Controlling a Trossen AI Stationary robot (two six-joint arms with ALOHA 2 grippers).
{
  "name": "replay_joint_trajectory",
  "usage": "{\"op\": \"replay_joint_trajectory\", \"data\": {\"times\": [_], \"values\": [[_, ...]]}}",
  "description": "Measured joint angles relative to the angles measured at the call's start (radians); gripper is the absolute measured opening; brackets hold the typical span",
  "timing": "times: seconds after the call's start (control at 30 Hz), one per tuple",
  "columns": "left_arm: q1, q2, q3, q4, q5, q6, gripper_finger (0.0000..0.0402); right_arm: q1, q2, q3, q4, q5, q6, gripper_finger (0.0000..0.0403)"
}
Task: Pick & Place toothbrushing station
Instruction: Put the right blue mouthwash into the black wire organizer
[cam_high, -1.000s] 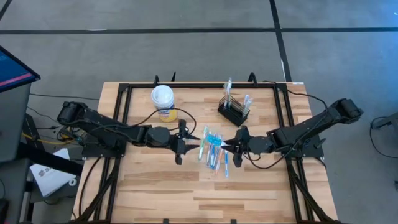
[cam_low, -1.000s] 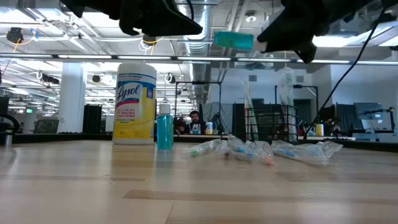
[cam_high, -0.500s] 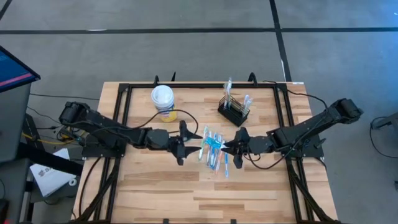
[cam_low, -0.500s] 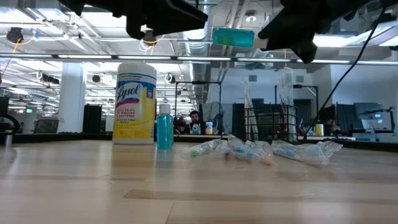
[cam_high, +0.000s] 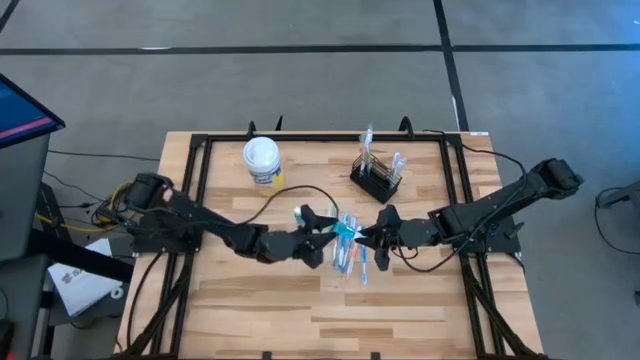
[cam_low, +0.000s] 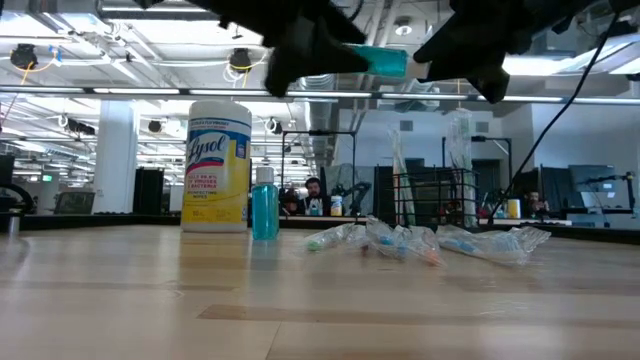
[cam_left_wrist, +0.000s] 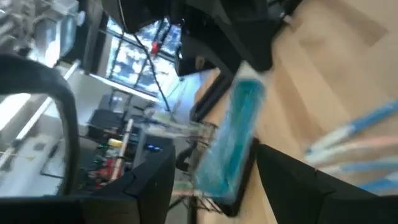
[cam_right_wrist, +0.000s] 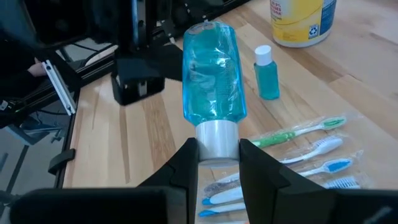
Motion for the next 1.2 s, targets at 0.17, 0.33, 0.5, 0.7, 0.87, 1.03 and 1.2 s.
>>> {"op": "replay_joint_trajectory", "data": {"times": [0.17, 0.33, 0.5, 0.7, 0.87, 1.03, 1.2], "values": [[-0.008, 0.073, 0.068, -0.001, -0.119, 0.035, 0.0214, 0.000, 0.000, 0.000, -0.003, 0.001, 0.000, 0.0077], [-0.011, 0.110, 0.104, -0.003, -0.159, 0.038, 0.0202, -0.002, -0.001, 0.000, 0.002, 0.000, 0.004, 0.0077], [-0.010, 0.113, 0.107, -0.006, -0.176, 0.053, 0.0185, -0.002, -0.001, 0.000, 0.002, 0.002, 0.008, 0.0077], [-0.014, 0.113, 0.107, -0.014, -0.203, 0.080, 0.0149, -0.003, -0.001, 0.000, 0.001, 0.004, 0.008, 0.0077], [-0.014, 0.113, 0.107, -0.026, -0.204, 0.082, 0.0116, -0.002, -0.001, 0.000, -0.001, 0.007, 0.008, 0.0077], [-0.014, 0.114, 0.106, -0.037, -0.202, 0.082, 0.0091, -0.003, -0.002, 0.000, 0.002, 0.007, 0.008, 0.0077], [-0.014, 0.115, 0.106, -0.043, -0.202, 0.082, 0.0066, -0.003, -0.003, 0.000, 0.003, 0.008, 0.008, 0.0077]]}}
